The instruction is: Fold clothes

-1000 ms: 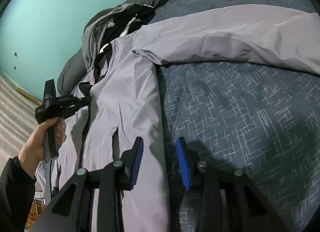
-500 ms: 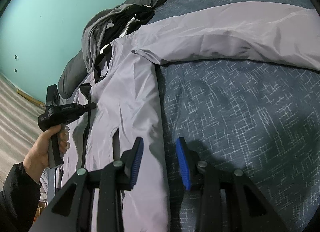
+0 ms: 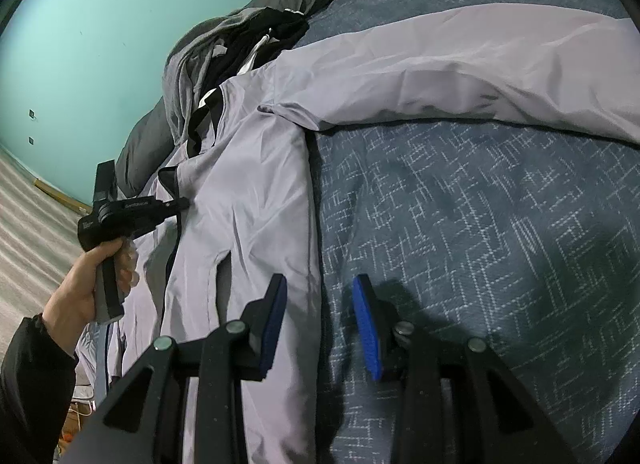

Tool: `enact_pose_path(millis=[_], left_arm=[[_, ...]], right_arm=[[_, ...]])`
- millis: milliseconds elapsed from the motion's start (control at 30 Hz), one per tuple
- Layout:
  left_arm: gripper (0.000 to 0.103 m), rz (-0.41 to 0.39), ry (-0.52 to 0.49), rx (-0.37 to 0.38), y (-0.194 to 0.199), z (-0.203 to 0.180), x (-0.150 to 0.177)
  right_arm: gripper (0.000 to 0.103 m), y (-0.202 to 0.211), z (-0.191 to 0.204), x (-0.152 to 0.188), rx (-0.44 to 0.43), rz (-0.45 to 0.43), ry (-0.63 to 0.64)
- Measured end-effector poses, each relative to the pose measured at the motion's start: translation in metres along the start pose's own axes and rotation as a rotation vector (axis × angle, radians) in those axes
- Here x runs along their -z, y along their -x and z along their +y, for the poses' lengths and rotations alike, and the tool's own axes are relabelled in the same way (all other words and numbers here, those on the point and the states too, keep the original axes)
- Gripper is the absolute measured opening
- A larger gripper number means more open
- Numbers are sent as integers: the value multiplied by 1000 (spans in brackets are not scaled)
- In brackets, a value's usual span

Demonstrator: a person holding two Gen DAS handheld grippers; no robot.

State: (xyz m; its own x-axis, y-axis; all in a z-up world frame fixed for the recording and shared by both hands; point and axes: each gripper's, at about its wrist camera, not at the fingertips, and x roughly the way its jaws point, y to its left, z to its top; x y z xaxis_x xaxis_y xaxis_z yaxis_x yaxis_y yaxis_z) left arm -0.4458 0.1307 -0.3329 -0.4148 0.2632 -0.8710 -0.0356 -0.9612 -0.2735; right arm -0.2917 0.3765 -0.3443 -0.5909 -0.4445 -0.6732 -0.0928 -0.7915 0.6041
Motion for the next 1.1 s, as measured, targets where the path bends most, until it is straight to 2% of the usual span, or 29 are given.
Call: enact_pose_path(millis=[100, 200, 267, 400, 533, 667, 933, 1100], left_arm=[[28, -2, -5, -6, 9, 0, 6], [32, -2, -27, -10, 25, 0, 20], [33, 6, -36, 14, 34, -2, 33], [42, 52, -66, 69, 45, -10, 70], [45, 120, -78, 112, 48, -16, 115], [49, 162, -86, 133, 48, -23, 141], [53, 212, -89, 164, 40, -36, 169], [53, 204, -97, 196, 43, -44, 178]], right_arm=[[34, 1, 0, 0, 6, -2, 3], [34, 0, 1, 0, 10, 0, 5], [34, -1, 3, 0, 16, 1, 13], [34, 0, 6, -1, 25, -2, 31], [34, 0, 7, 0, 27, 4, 34], [34, 0, 11, 1, 46, -1, 57], [34, 0, 13, 2, 59, 2, 71], [34, -2, 14, 3, 56, 6, 75]])
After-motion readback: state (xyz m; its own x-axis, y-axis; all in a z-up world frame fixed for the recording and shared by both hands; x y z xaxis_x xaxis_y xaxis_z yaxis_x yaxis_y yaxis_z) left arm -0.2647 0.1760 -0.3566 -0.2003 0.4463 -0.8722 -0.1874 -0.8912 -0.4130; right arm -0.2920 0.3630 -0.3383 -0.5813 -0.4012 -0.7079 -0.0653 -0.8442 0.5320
